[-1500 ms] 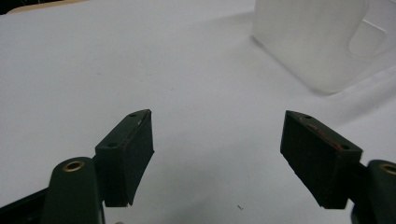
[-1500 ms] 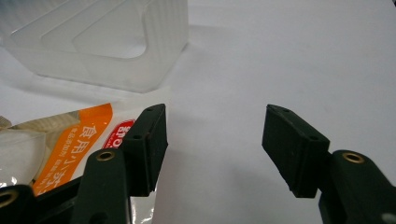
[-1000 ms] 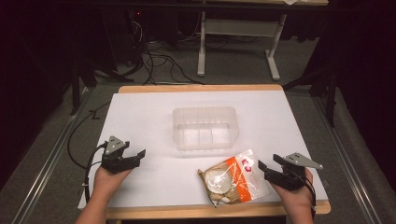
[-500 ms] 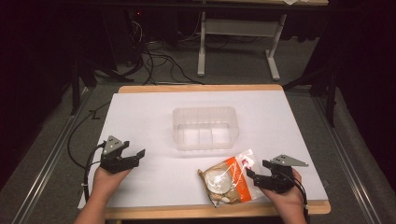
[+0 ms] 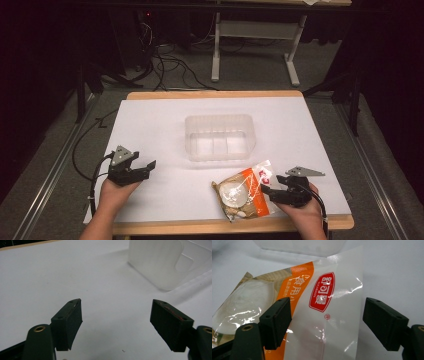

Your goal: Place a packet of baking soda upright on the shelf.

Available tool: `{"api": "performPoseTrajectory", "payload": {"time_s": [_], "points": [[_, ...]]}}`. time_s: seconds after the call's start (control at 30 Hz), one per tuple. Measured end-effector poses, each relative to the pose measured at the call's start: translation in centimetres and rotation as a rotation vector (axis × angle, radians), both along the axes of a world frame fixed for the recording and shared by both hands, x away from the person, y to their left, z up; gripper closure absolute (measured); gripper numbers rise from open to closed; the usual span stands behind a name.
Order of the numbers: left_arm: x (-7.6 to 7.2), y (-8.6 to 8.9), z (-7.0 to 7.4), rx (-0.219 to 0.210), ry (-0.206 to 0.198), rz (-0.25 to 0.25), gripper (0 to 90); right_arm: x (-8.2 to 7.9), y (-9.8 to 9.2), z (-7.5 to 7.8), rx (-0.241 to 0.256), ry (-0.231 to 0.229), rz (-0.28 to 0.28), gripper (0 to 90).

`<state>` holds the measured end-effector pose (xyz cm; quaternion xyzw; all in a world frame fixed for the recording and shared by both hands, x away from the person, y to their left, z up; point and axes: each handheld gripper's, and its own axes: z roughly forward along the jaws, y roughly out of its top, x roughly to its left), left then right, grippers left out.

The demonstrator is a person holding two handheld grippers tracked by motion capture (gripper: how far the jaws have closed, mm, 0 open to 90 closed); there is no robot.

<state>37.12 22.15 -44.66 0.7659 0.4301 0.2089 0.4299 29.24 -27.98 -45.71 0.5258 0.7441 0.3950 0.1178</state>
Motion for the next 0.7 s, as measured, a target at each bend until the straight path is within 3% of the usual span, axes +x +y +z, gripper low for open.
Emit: {"api": "performPoseTrajectory", "payload": {"time_s": [0.17,0.37,0.6,0.7], "points": [[0.1,-0.1,-0.1,0.001,0.004,-0.005,26.1,0.1,0.0,-0.1,0.038,0.014,0.029,29.3],[0.0,-0.2,-0.1,0.003,0.005,-0.011,26.1,-0.7,-1.1,1.1,0.11,-0.09,0.055,51.8],[0.1,-0.2,-0.2,0.003,0.01,-0.013,26.1,-1.5,-0.7,2.3,0.132,-0.183,0.091,60.5],[0.2,-0.2,-0.2,0.011,0.014,-0.021,26.1,-1.7,-0.2,2.5,0.128,-0.196,0.113,64.4]]}}
